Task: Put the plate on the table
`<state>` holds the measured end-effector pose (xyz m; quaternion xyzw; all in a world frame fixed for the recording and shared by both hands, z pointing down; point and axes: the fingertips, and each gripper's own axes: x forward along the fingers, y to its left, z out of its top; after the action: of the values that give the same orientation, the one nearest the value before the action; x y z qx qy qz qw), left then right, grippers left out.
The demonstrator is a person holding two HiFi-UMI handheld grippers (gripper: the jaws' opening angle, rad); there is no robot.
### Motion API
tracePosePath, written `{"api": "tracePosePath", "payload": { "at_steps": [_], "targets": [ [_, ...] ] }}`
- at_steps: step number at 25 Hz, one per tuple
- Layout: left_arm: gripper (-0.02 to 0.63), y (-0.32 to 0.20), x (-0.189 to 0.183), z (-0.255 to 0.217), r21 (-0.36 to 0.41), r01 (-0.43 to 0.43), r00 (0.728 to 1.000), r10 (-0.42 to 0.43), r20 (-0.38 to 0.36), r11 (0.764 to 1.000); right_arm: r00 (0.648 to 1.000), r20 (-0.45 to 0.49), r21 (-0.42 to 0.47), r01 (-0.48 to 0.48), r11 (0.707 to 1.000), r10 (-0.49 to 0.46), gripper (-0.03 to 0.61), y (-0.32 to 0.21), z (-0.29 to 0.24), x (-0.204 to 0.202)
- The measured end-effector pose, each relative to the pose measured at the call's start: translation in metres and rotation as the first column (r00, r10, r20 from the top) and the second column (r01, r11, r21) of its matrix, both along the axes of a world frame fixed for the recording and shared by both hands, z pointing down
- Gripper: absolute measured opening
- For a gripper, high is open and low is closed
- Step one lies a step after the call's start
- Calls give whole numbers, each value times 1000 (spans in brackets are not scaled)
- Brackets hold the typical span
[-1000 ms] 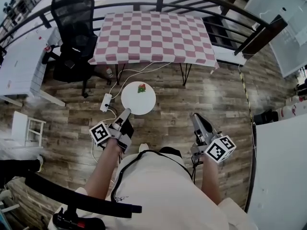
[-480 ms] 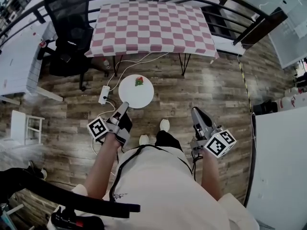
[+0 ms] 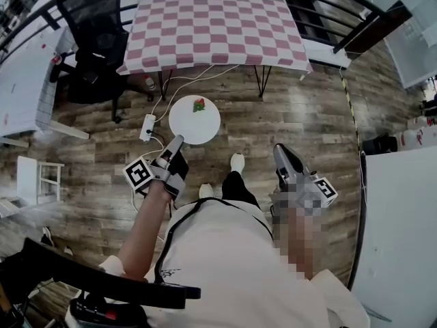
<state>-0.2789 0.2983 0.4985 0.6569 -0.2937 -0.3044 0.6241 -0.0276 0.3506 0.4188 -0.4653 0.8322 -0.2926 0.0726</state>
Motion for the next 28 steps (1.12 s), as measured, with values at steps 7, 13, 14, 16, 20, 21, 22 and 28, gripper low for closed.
{"api": "tracePosePath", "payload": {
  "at_steps": [7, 13, 14, 16, 20, 21, 22, 28],
  "targets": [
    [20, -22, 20, 0, -1, -8, 1000, 8, 3, 1000, 1000, 11, -7, -1, 1000, 1, 5, -21, 7, 14],
    [20, -52, 35, 0, -11, 1, 1000, -1, 7, 1000, 1000, 26, -18, 6, 1000, -6, 5, -54, 10, 30],
    [20, -58, 37, 1, -13, 4, 1000, -4, 10, 1000, 1000, 26, -17, 9, 1000, -8, 5, -61, 10, 33],
    [20, -71, 44, -1, -10, 9, 1000, -9, 12, 1000, 1000, 26, -15, 13, 1000, -13, 5, -75, 8, 40],
    [20, -103, 61, -4, -5, 15, 1000, -15, 14, 1000, 999, 29, -15, 23, 1000, -22, 5, -108, 7, 55],
    [20, -111, 65, -6, -3, 16, 1000, -16, 14, 1000, 999, 30, -15, 28, 1000, -27, 5, -116, 7, 58],
    [20, -119, 70, -7, 0, 17, 1000, -17, 14, 1000, 999, 29, -15, 33, 999, -33, 5, -124, 6, 62],
    [20, -161, 106, -21, 24, 30, 1000, -30, -1, 999, 998, 33, -12, 59, 998, -59, 5, -166, 1, 91]
  ]
}}
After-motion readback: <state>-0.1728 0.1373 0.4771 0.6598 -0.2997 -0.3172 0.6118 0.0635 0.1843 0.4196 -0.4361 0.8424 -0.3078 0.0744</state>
